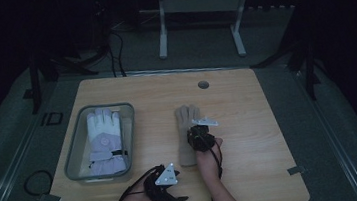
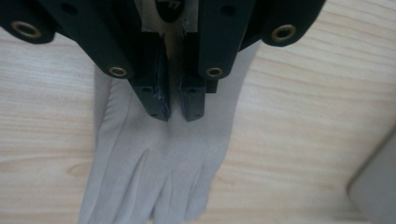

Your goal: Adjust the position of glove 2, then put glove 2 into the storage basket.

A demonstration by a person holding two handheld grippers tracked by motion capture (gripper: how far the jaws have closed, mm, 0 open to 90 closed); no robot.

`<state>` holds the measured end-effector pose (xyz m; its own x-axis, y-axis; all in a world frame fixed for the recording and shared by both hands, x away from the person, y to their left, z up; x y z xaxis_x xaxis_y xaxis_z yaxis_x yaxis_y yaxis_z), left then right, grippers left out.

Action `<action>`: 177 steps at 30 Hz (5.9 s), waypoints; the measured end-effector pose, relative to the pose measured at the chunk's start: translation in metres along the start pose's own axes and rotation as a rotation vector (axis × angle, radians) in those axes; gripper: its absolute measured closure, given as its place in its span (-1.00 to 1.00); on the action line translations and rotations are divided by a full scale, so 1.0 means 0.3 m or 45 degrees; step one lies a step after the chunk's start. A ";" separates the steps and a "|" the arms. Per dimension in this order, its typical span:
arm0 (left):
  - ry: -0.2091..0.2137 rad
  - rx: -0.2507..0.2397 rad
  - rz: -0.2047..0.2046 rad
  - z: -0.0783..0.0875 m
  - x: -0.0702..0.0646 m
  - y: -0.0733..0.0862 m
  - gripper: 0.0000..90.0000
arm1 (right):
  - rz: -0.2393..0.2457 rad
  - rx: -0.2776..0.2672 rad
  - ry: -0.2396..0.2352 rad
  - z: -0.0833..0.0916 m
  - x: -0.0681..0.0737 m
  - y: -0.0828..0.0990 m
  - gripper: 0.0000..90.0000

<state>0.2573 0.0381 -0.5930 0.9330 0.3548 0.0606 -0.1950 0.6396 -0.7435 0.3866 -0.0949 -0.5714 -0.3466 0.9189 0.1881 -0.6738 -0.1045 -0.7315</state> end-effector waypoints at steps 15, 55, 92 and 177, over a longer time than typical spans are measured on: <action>-0.012 -0.054 0.034 0.012 0.002 -0.016 -0.68 | 0.118 0.040 -0.125 0.040 -0.023 -0.015 -0.12; -0.210 -0.026 -0.038 -0.075 0.148 -0.140 -0.61 | 0.356 0.048 -0.481 0.085 -0.242 -0.167 -0.66; -0.176 0.102 -0.155 -0.148 0.212 -0.152 0.34 | 0.564 0.214 -0.495 -0.125 -0.181 -0.155 0.53; -0.450 0.313 -0.175 0.495 0.303 -0.081 0.82 | 0.763 -0.062 -0.688 0.073 0.481 -0.492 0.82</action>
<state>0.3020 0.1562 -0.4705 0.8030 0.4389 0.4033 -0.1820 0.8249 -0.5352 0.4217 0.0448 -0.4221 -0.9158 0.4000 0.0365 -0.2485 -0.4928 -0.8339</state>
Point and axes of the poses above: each handheld gripper's, and its own axes: z roughly backward along the jaws, y roughly out of its underside, x roughly to its left, the point moved 4 cm from there along -z, roughly forward along the jaws, and after that the axes turned 7 degrees about -y, right-handed, at the moved point
